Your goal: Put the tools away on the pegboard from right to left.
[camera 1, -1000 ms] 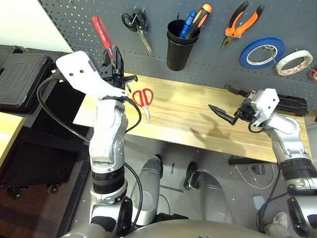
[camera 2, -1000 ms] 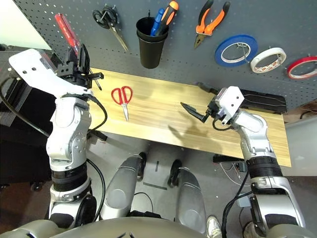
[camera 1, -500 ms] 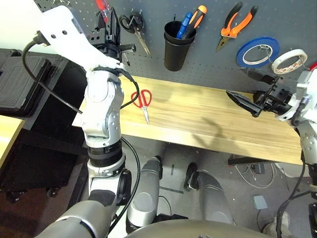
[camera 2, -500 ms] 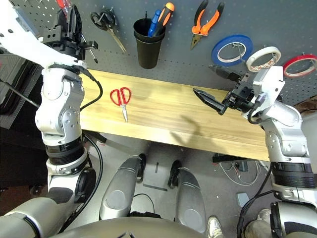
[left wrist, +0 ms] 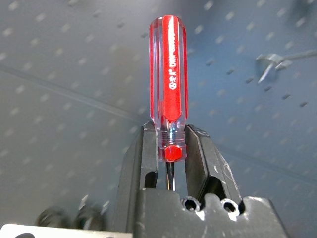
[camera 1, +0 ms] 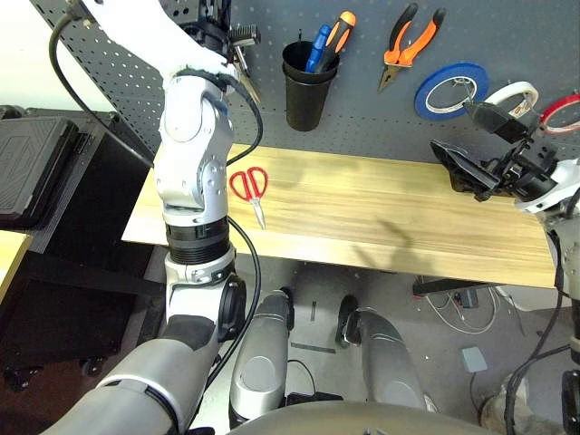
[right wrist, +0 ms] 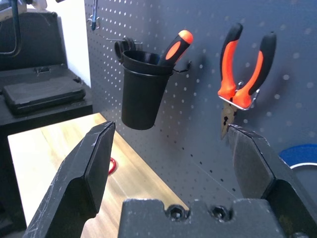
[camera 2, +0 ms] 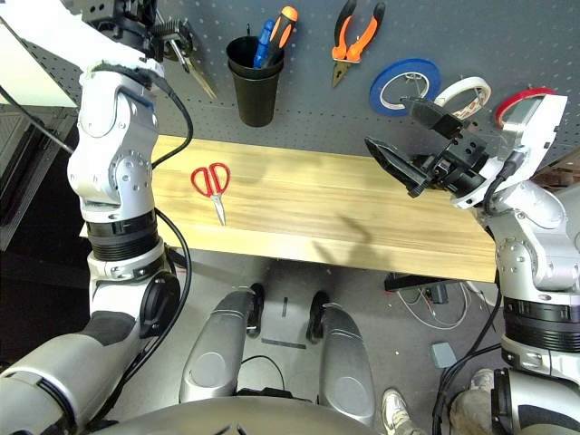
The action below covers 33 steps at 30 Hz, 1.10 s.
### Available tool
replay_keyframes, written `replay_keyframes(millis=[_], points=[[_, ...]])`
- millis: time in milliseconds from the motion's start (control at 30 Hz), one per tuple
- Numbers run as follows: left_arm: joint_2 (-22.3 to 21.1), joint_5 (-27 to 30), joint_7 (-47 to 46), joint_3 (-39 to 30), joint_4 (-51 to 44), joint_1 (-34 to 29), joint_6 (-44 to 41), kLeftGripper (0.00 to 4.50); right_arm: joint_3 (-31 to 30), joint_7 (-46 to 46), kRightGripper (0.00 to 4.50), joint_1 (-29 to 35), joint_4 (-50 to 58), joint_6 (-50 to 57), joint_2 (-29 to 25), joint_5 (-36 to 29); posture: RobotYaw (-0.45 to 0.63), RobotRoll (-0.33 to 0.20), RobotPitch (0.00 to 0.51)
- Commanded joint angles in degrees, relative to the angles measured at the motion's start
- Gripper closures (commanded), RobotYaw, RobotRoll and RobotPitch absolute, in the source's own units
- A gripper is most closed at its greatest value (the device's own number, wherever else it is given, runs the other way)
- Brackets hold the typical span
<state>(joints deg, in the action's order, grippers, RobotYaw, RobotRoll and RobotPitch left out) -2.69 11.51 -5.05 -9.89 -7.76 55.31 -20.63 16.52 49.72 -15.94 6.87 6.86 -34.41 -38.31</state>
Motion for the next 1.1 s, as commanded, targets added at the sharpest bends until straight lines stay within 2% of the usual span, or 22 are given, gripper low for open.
replay_keyframes(millis=[33, 467, 700, 1067, 1100], points=[[0.7, 0.2, 1.0, 1.0, 3.3, 1.8, 2.8, 3.7, 0.5, -0.8, 0.0, 0.5, 1.5, -0.2, 0.7, 0.5, 0.11, 0.0, 0.198], [2.2, -1.8, 2.5, 2.3, 23.4, 7.8, 16.4, 3.7, -1.0, -2.1, 0.0, -1.3, 0.8, -0.8, 3.2, 2.9, 0.11, 0.0, 0.2], [3.0, -3.7, 2.5, 3.3, 31.3, 8.1, 21.8, 3.7, -1.5, -2.6, 0.0, -1.6, 1.2, -1.4, 4.5, 4.0, 0.1, 0.0, 0.197], [3.4, -5.8, 3.8, 5.6, 35.0, 5.5, 23.2, 3.7, -2.8, -2.8, 0.0, -1.6, 1.6, -1.9, 6.1, 5.0, 0.1, 0.0, 0.198], [3.4, -5.8, 3.9, 5.6, 34.9, 5.4, 23.1, 2.97, -2.9, -2.8, 0.0, -1.8, 1.5, -2.0, 6.1, 5.1, 0.1, 0.0, 0.198]])
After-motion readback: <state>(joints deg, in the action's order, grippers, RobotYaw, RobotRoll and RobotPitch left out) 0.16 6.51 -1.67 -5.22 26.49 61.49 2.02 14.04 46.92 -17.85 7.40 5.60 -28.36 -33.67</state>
